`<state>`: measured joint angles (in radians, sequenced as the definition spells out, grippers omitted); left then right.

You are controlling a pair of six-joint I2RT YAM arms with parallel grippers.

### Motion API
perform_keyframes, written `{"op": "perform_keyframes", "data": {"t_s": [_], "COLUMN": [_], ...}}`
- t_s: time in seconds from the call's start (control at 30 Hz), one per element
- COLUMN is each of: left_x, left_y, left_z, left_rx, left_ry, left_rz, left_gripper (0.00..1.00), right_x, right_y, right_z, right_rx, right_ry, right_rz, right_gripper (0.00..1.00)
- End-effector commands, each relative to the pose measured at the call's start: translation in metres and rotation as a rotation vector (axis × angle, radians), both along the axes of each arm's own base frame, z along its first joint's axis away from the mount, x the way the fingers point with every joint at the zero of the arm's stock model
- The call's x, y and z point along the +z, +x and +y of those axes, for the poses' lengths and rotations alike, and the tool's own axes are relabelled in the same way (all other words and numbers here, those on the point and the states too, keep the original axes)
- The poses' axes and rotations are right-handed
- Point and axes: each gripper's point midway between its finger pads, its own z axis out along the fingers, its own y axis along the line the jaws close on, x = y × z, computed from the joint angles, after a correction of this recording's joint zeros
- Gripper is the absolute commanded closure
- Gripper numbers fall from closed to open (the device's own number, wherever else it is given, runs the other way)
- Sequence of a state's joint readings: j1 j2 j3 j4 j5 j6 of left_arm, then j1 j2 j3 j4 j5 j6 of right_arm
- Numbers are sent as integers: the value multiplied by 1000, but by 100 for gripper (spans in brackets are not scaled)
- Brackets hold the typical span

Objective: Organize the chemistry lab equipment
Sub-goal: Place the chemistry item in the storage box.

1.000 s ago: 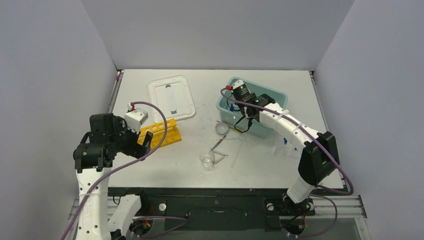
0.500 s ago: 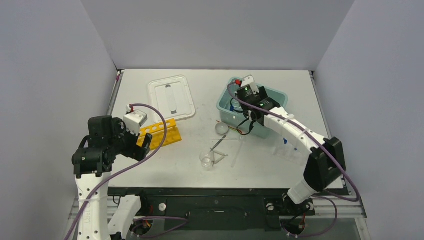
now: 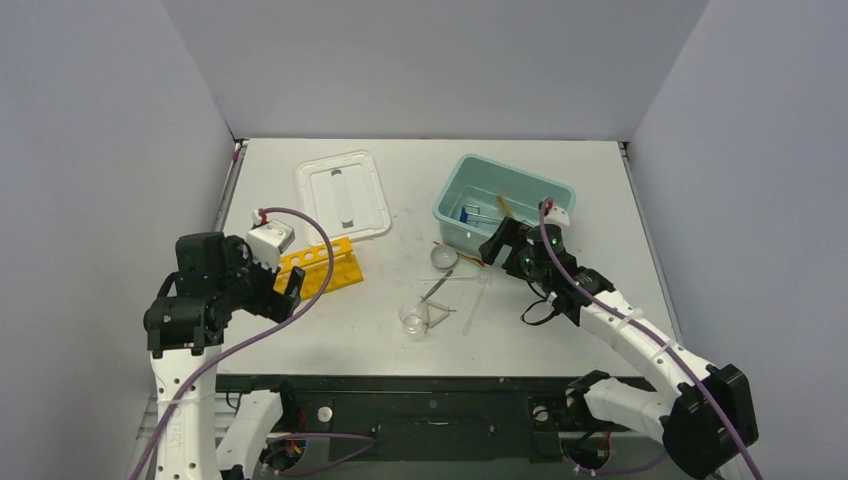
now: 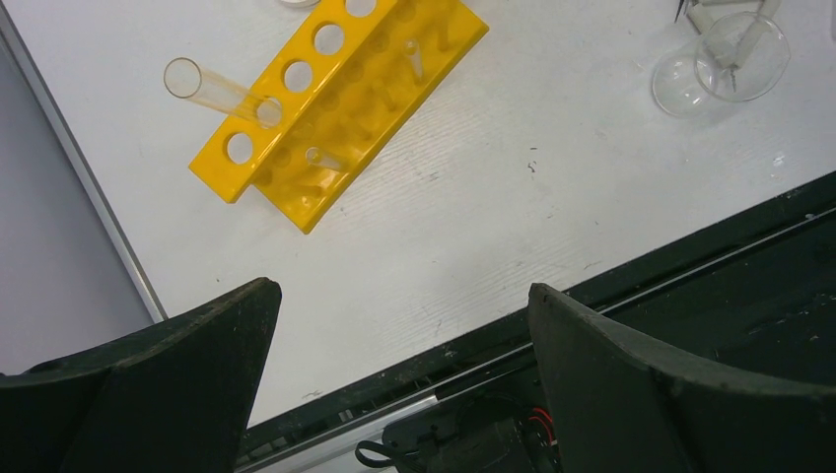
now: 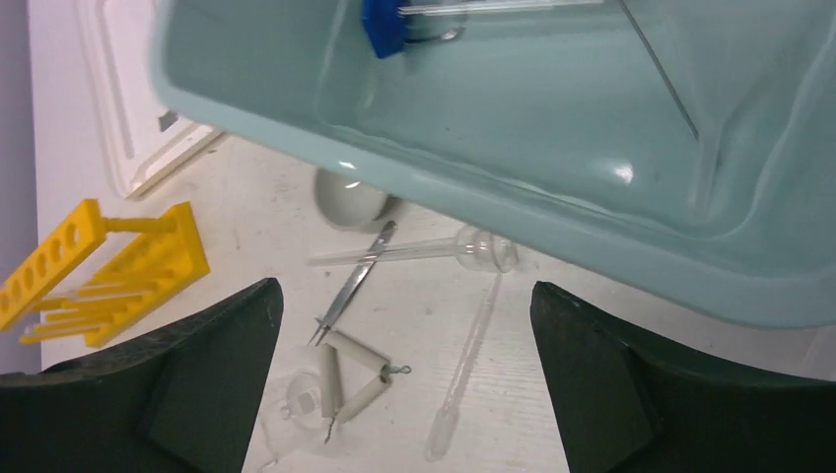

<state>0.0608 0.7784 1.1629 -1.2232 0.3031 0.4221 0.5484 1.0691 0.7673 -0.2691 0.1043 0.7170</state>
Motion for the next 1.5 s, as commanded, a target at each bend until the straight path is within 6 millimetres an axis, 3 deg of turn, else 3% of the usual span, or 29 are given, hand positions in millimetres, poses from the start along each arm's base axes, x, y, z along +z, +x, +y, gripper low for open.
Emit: {"op": "perform_keyframes", "data": {"t_s": [0.0, 0.03, 0.07, 0.1, 0.2, 0.27, 0.3, 0.33, 0.37, 0.4, 0.43, 0.47, 0.5, 0.53, 0.57, 0.6, 0.63, 0.67, 0.8, 0.83, 0.87, 0.9, 0.93, 1.1, 1.27, 1.47], "left_x": [13, 15, 16, 18, 23, 28, 30, 32, 33, 33, 31, 31, 30, 28, 27, 27, 26, 27, 29, 28, 28, 26, 25, 16, 15, 13], "left_y": [3, 3, 3, 3, 5, 6, 6, 6, 5, 4, 3, 2, 1, 1, 2, 1, 3, 2, 3, 3, 2, 2, 1, -1, -5, -6], "left_z": [1, 1, 3, 4, 8, 10, 10, 10, 10, 10, 10, 10, 11, 11, 13, 13, 15, 15, 16, 15, 15, 15, 16, 19, 19, 21], "left_rx": [24, 27, 36, 43, 72, 92, 97, 102, 102, 99, 96, 93, 94, 93, 99, 100, 105, 107, 115, 109, 107, 106, 107, 113, 109, 105], "left_ry": [-8, -8, 0, 0, 13, 9, 9, 4, 4, 6, 8, 12, 17, 21, 28, 30, 35, 36, 36, 35, 34, 36, 40, 59, 68, 81], "left_rz": [-58, -65, -73, -84, -121, -143, -150, -156, -157, -155, -145, -144, -141, -140, -142, -146, -149, -157, -182, -180, -179, -176, -174, -160, -165, -164], "left_gripper": [3, 3, 3, 3, 3, 3, 3, 4, 4, 3, 3, 3, 4, 3, 3, 3, 3, 3, 3, 3, 3, 3, 3, 3, 3, 4], "right_x": [24, 21, 19, 24, 35, 42, 34, 51, 30, 31, 46, 39, 17, 28, 10, 15, 5, 6, -17, -31, -27, -45, -40, -67, -84, -84], "right_y": [10, -2, 4, -5, -6, -3, -3, 14, 2, 11, 12, 11, 6, 4, 1, -4, -5, -6, -14, -21, -18, -26, -21, -20, -8, 7], "right_z": [31, 38, 25, 31, 25, 29, 29, 21, 31, 20, 23, 19, 14, 23, 15, 26, 22, 26, 36, 44, 48, 55, 62, 91, 98, 98], "right_rx": [17, 31, -37, -20, -67, -79, -72, -99, -45, -69, -60, -81, -112, -74, -128, -96, -127, -138, -181, -167, -182, -167, -176, -203, -290, -385], "right_ry": [332, 248, 142, 93, 14, 81, 148, 261, 383, 489, 603, 603, 512, 446, 345, 311, 254, 229, 146, 103, 95, 26, 20, -42, -49, -70], "right_rz": [-15, 26, -9, -7, -49, -47, -3, -58, 22, -39, -65, -48, 16, -2, 43, 37, 58, 53, 120, 158, 152, 200, 190, 243, 256, 224], "right_gripper": [8, 8, 8, 8, 8, 2, 1, 0, 0, 0, 0, 0, 0, 0, 0, 0, 0, 0, 3, 4, 7, 9, 12, 14, 15, 20]}}
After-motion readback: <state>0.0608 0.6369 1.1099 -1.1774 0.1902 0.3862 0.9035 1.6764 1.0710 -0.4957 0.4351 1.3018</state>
